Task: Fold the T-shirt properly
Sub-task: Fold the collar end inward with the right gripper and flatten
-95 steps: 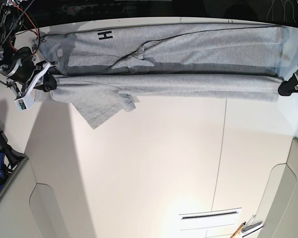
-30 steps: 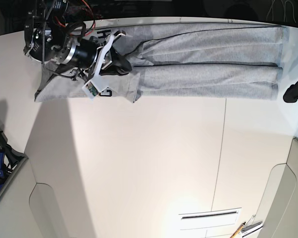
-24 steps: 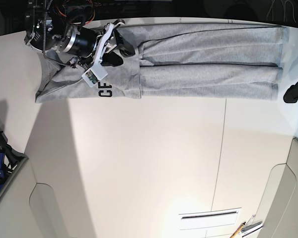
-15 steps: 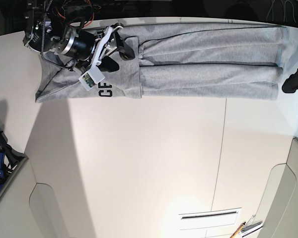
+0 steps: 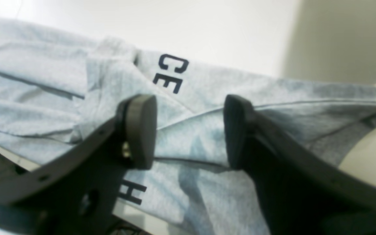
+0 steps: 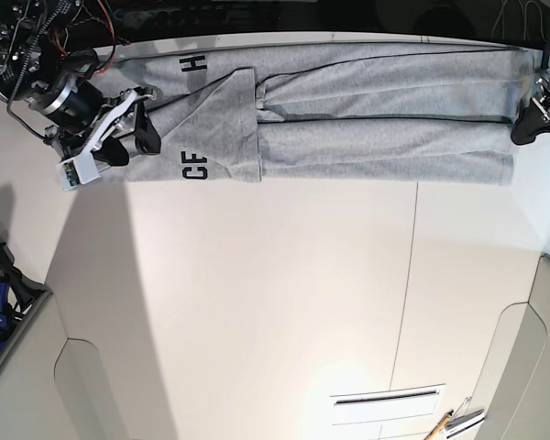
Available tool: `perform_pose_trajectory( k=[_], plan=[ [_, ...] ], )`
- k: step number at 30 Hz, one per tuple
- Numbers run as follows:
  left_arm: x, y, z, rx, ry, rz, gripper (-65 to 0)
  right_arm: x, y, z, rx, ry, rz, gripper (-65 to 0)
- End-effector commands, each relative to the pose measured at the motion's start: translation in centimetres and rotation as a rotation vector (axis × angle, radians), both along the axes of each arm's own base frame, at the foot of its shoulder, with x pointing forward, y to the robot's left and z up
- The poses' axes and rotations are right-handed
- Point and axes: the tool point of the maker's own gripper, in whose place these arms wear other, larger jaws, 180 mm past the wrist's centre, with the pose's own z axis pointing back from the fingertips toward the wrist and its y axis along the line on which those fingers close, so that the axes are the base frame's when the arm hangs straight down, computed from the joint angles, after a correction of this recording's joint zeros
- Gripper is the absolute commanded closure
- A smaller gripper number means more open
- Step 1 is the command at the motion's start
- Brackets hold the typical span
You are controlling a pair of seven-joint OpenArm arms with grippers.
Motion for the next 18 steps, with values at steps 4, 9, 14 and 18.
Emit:
perform_pose_trajectory(
  k=[4,9,14,18],
  plan=[
    [-1.8,-1.3,-1.4,-0.015,0.096,-0.058,-36.1,0.6,0.2,1.2,0.018,-0.050,0.001,-32.5],
    [-1.9,-1.5,-1.5,-0.022,0.101,-0.062,-36.1,0.6,0.2,1.2,0.018,-0.051,0.001,-32.5],
    [-2.0,-1.6,-1.5,-0.028,0.107,-0.069,-35.9,0.6,0.2,1.2,0.018,-0.051,0.000,-32.5],
    [-2.4,-1.9,-1.6,-0.036,0.126,-0.085,-35.9,0.7,0.2,1.3,0.019,-0.054,0.000,-32.5]
  ],
)
